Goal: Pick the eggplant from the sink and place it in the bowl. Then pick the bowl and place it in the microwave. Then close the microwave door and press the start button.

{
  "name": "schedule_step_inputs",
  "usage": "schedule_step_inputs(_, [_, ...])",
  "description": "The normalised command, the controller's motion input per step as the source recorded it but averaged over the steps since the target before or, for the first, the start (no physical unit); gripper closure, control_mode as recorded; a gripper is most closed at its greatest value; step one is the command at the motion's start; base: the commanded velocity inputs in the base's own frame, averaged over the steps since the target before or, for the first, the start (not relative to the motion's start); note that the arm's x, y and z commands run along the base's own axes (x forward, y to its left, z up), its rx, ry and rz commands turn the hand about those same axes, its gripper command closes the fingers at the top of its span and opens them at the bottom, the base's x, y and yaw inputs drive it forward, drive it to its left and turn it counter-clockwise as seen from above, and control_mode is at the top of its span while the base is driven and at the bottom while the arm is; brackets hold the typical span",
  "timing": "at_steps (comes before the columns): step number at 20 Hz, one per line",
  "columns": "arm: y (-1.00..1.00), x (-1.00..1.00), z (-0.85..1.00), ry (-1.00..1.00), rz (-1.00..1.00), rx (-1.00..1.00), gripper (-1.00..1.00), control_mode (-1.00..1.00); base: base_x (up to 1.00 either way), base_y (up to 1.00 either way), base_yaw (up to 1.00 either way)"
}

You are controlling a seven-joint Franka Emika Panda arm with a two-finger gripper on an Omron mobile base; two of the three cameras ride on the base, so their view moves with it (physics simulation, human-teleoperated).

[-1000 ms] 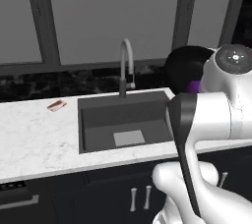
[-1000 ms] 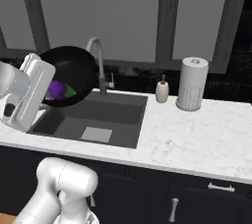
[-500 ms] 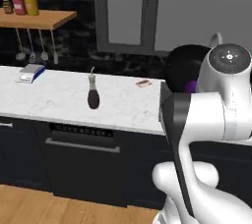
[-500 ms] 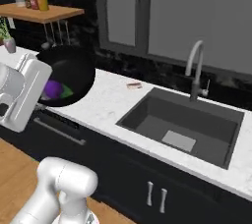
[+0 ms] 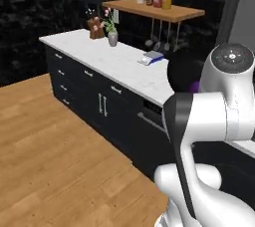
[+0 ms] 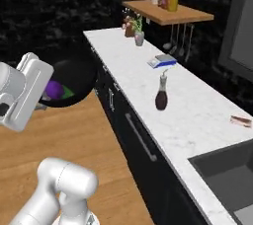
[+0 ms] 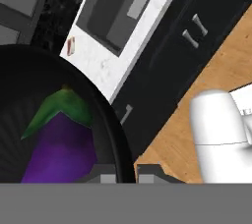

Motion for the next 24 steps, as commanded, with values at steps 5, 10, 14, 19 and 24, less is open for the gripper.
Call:
schedule_step_inputs(5, [0.0, 0.0, 0.0, 0.0, 0.0, 0.0, 1.0, 1.0, 0.0, 0.04, 1.0])
schedule_step_inputs(10, [0.0, 0.0, 0.0, 0.0, 0.0, 0.0, 1.0, 1.0, 0.0, 0.03, 1.0])
schedule_step_inputs(14, [0.0, 0.0, 0.0, 0.0, 0.0, 0.0, 1.0, 1.0, 0.0, 0.02, 1.0])
schedule_step_inputs(19, [0.0, 0.0, 0.0, 0.0, 0.0, 0.0, 1.0, 1.0, 0.0, 0.0, 1.0])
schedule_step_inputs(24, [0.0, 0.0, 0.0, 0.0, 0.0, 0.0, 1.0, 1.0, 0.0, 0.0, 1.0])
